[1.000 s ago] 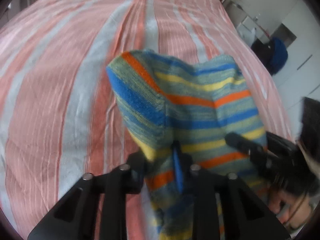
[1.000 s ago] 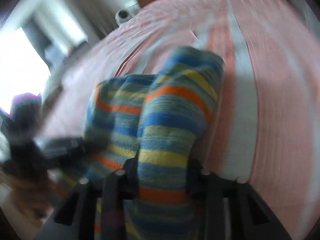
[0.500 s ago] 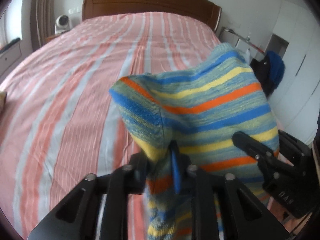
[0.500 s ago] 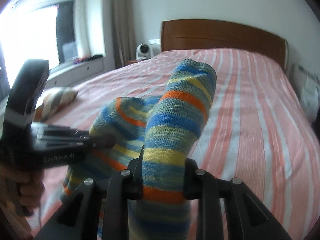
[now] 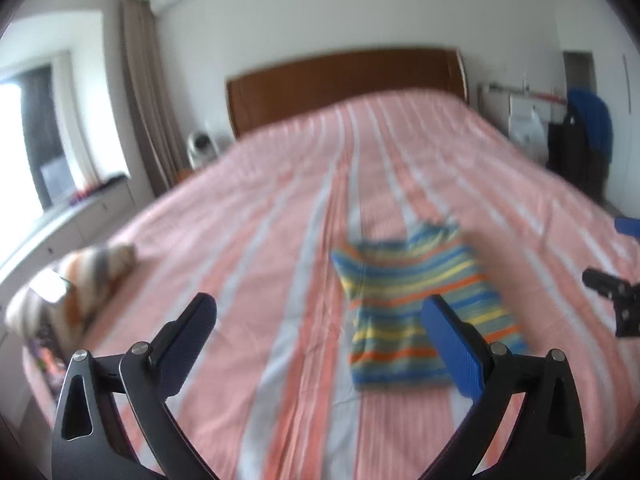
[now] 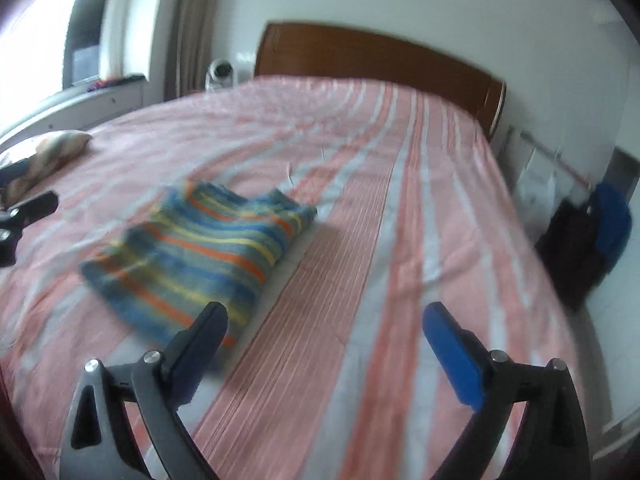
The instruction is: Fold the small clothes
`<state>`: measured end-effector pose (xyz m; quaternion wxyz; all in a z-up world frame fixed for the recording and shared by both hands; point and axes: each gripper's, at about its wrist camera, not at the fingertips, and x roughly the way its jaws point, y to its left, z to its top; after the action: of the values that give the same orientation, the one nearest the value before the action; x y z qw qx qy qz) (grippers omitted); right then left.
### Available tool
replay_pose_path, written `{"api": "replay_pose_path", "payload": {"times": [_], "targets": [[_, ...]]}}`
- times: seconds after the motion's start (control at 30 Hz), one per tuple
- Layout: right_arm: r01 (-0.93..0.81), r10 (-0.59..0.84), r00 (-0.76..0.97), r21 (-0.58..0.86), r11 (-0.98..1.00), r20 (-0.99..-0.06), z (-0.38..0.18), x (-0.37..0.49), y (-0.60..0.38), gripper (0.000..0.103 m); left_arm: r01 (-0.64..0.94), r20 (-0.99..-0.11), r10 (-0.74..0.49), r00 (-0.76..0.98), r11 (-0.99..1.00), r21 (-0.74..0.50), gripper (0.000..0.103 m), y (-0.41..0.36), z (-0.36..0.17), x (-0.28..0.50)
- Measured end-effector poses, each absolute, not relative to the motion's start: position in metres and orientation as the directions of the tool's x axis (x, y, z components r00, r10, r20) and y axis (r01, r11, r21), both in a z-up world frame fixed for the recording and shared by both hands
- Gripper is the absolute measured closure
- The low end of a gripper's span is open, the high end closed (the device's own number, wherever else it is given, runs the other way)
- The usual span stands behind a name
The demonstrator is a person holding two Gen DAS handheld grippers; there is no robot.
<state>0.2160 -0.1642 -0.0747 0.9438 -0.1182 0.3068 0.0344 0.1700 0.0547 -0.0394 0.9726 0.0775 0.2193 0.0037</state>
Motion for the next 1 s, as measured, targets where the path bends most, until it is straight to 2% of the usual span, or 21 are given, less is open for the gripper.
{"api": "replay_pose_path", "payload": {"times": [0.13,0.23,0.27,0.33,0.4,0.43,0.53,0.63,0.7,0.8,0.87,1.0], "targets": [[-0.136,0.063,0.851,-0.103,0.985,-0.522,-0.049,0.163,-0.170,0.000,-0.020,-0.340,0.061,0.938,0.992,0.123,0.000,0.055,-0.005,0.125],[-0.138,0.106,0.866,-0.031,0.990,-0.488,-0.041,0.129,-0.171,0.001,-0.009,-0.369,0.040,0.928,0.996,0.084,0.000,0.050,0.002,0.107],[-0.128,0.105,0.886,-0.021,0.992,-0.452,-0.036,0.113,-0.171,0.000,0.005,-0.378,0.020,0.926,0.998,0.066,0.000,0.049,0.001,0.101],[-0.109,0.114,0.941,0.032,0.993,-0.318,-0.022,0.075,-0.174,0.000,0.015,-0.389,-0.002,0.921,0.999,0.031,0.000,0.048,-0.001,0.089],[-0.149,0.176,0.948,0.119,0.982,-0.265,-0.014,0.055,-0.178,0.000,0.012,-0.394,-0.002,0.919,1.000,0.021,0.000,0.046,-0.001,0.077],[-0.170,0.203,0.940,0.140,0.975,-0.273,-0.014,0.055,-0.179,0.000,0.008,-0.390,0.003,0.921,1.000,0.025,0.000,0.044,-0.001,0.072],[-0.262,0.289,0.845,0.124,0.957,-0.449,-0.022,0.067,-0.168,0.000,0.050,-0.400,-0.016,0.916,0.996,0.074,0.000,0.034,0.000,0.065],[-0.228,0.253,0.850,0.112,0.967,-0.461,-0.025,0.061,-0.166,0.000,0.020,-0.414,0.068,0.908,0.978,0.206,0.000,0.018,-0.005,0.059],[-0.210,0.222,0.851,0.079,0.975,-0.476,-0.021,0.059,-0.161,0.000,0.009,-0.428,0.102,0.898,0.968,0.250,0.000,0.013,-0.010,0.056],[-0.186,0.152,0.845,-0.016,0.982,-0.513,-0.011,0.061,-0.147,0.000,0.041,-0.511,0.051,0.858,0.985,0.167,0.000,0.015,-0.013,0.052],[-0.174,0.127,0.838,-0.039,0.984,-0.531,-0.003,0.064,-0.142,0.000,0.057,-0.571,0.019,0.821,0.992,0.116,0.000,0.017,-0.015,0.053],[-0.138,0.075,0.799,-0.061,0.989,-0.596,-0.001,0.066,-0.134,0.000,0.064,-0.638,-0.001,0.770,0.995,0.076,0.000,0.021,-0.020,0.056]]}}
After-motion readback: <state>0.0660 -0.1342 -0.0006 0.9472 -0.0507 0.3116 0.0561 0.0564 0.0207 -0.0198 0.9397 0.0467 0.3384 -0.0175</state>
